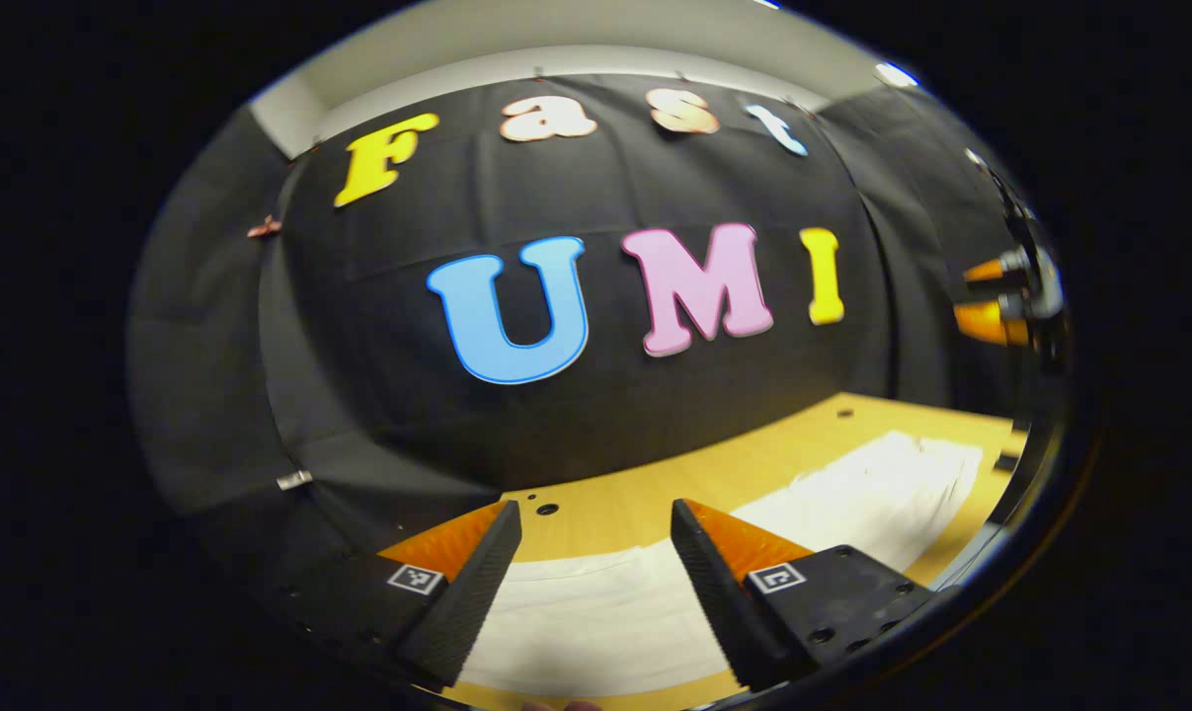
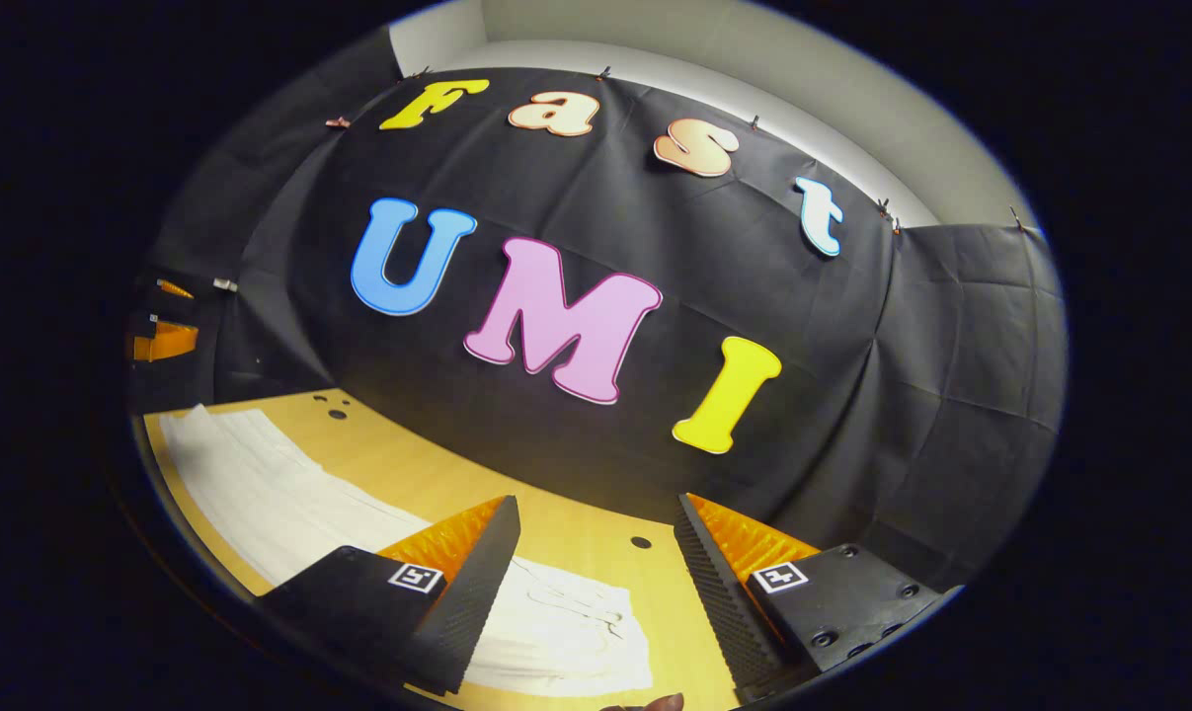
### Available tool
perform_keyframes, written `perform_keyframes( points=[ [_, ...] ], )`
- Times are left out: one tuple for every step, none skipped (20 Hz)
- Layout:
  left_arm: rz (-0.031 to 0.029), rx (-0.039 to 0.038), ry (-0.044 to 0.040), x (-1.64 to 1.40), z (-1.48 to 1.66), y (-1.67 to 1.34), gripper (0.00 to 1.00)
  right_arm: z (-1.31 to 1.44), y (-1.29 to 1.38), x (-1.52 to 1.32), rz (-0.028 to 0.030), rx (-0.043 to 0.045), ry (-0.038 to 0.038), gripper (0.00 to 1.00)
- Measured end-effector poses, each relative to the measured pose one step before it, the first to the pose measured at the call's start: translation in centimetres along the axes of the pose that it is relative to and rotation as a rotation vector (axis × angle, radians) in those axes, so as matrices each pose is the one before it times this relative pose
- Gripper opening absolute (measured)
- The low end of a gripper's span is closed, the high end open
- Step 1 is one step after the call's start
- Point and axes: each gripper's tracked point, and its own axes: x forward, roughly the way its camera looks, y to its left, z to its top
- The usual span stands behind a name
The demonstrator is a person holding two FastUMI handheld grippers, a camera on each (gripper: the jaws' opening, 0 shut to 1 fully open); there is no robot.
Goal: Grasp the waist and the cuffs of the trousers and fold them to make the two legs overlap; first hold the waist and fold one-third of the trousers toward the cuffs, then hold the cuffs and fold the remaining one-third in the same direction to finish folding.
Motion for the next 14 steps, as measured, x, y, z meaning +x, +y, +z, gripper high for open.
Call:
perform_keyframes(
  points=[
    [-0.02549,0.07878,0.02769,-0.104,-1.571,0.049,0.96,-0.854,-0.584,-0.342,-0.01242,-0.00476,0.01824,0.97],
    [-0.02748,0.07196,0.03043,0.403,-1.476,0.086,0.96,-0.765,-0.544,-0.256,-0.01454,-0.00722,0.0199,0.98],
    [-0.02708,0.06041,0.02579,0.115,-1.32,-0.049,0.96,-0.791,-0.388,-0.419,-0.00994,-0.00725,0.01981,0.97],
    [-0.03368,0.05458,0.02978,-0.048,-2.072,-0.624,0.96,-0.758,-0.27,-0.316,-0.00735,-0.00892,0.01729,0.97],
    [-0.02808,0.04867,0.03269,-0.01,-1.913,-0.756,0.96,-0.707,-0.298,-0.306,-0.00874,-0.0111,0.01693,0.97],
    [-0.02904,0.0529,0.03609,-0.162,-2.17,-0.92,0.96,-0.791,-0.35,-0.316,-0.00679,-0.00797,0.01775,0.97],
    [-0.02892,0.05786,0.03504,0.327,-1.69,-0.613,0.96,-0.608,-0.223,-0.344,-0.00653,-0.00585,0.01603,0.97],
    [-0.0264,0.06277,0.03193,0.329,-1.8,-0.458,0.96,-0.618,-0.112,-0.308,-0.00457,-0.00388,0.01494,0.97],
    [-0.02631,0.06042,0.03036,0.298,-1.42,-0.595,0.96,-0.625,-0.207,-0.341,-0.00522,-0.00363,0.01418,0.98],
    [-0.02589,0.05129,0.03003,0.494,-1.592,-0.848,0.96,-0.53,-0.147,-0.179,-0.00386,-0.00298,0.01231,0.97],
    [-0.02693,0.043,0.02434,0.503,-1.201,-0.795,0.96,-0.437,-0.147,-0.179,-0.00431,-0.00389,0.01085,0.98],
    [-0.03012,0.04291,0.02366,0.897,-1.195,-0.855,0.96,-0.349,-0.11,-0.146,-0.00412,-0.00278,0.00924,0.97],
    [-0.0244,0.04789,0.02235,0.667,-0.952,-0.793,0.96,-0.192,-0.154,-0.123,-0.00382,-0.00143,0.00628,0.98],
    [-0.02839,0.04918,0.02139,0.492,-0.765,-0.804,0.97,-0.111,-0.172,-0.119,-0.00498,-0.00023,0.00426,0.98]
  ],
)
